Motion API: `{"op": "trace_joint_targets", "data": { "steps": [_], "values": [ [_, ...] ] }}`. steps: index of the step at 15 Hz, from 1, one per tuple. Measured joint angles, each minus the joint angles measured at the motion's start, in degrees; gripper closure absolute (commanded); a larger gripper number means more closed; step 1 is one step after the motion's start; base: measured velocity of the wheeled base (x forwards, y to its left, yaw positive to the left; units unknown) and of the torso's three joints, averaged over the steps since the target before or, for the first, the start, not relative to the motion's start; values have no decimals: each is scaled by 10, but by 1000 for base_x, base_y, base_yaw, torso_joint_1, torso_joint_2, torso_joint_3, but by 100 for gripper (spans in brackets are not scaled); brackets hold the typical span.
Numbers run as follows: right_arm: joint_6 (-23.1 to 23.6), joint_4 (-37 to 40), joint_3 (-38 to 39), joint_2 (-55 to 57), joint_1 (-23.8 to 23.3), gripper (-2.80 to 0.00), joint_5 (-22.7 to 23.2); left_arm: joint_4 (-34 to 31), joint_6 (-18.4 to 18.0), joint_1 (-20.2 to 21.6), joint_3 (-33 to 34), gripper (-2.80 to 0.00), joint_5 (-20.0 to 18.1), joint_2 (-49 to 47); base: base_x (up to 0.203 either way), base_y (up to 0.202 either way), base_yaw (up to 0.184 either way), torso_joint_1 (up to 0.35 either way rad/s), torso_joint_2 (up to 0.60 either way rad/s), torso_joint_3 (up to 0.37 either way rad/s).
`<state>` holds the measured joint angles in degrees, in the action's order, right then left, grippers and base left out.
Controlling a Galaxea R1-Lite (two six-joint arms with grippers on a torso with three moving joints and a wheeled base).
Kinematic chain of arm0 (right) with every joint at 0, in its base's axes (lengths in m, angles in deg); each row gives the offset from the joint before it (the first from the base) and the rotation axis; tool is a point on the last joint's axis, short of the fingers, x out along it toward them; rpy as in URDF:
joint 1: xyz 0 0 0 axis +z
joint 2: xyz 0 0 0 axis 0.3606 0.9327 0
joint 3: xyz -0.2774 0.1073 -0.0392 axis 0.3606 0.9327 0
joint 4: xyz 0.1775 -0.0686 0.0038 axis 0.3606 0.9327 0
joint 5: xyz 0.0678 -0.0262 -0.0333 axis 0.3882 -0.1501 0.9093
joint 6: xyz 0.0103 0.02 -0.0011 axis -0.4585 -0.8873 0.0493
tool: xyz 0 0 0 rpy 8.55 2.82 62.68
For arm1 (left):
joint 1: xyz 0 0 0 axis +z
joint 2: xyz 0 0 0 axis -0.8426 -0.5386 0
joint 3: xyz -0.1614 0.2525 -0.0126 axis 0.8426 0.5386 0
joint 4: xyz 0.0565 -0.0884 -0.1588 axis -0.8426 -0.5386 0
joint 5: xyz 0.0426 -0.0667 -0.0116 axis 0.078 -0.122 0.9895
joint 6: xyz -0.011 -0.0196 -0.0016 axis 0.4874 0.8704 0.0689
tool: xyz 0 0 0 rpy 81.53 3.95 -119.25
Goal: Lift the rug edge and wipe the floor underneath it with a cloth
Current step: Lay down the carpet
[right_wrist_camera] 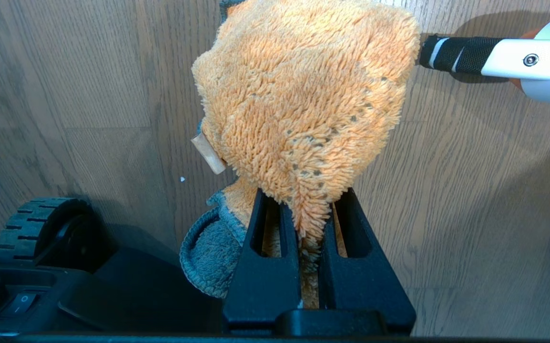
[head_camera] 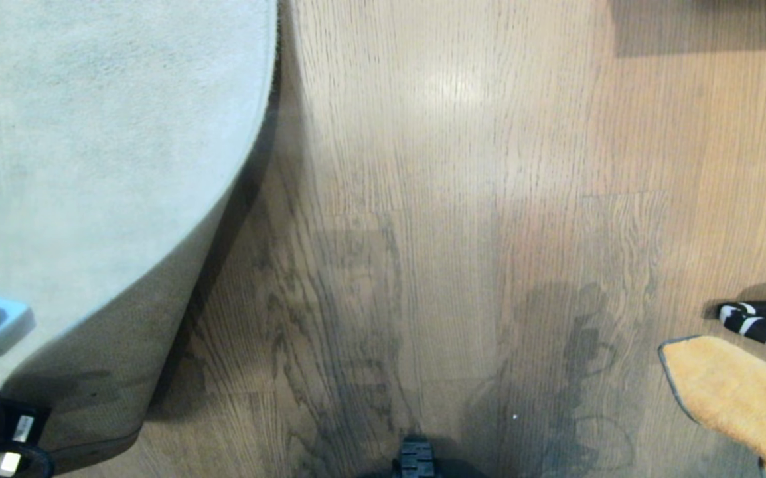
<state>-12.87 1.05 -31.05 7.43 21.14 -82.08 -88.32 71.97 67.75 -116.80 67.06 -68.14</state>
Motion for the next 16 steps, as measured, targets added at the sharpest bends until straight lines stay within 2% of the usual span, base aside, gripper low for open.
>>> {"op": "trace_joint_targets", "data": {
  "steps": [3, 4, 9, 16],
  "values": [
    [0, 0, 0, 0, 0, 0, 0, -1, 0, 0, 1, 0, 0, 2, 0, 0, 0, 0, 0, 0],
    [0, 0, 0, 0, 0, 0, 0, -2, 0, 0, 2, -280, 0, 2, 0, 0, 0, 0, 0, 0],
    [0, 0, 0, 0, 0, 0, 0, -1, 0, 0, 10, -280, -2, 6, 0, 0, 0, 0, 0, 0],
    [0, 0, 0, 0, 0, 0, 0, 1, 16, 0, 11, -280, -42, 22, 0, 0, 0, 0, 0, 0]
  ]
}}
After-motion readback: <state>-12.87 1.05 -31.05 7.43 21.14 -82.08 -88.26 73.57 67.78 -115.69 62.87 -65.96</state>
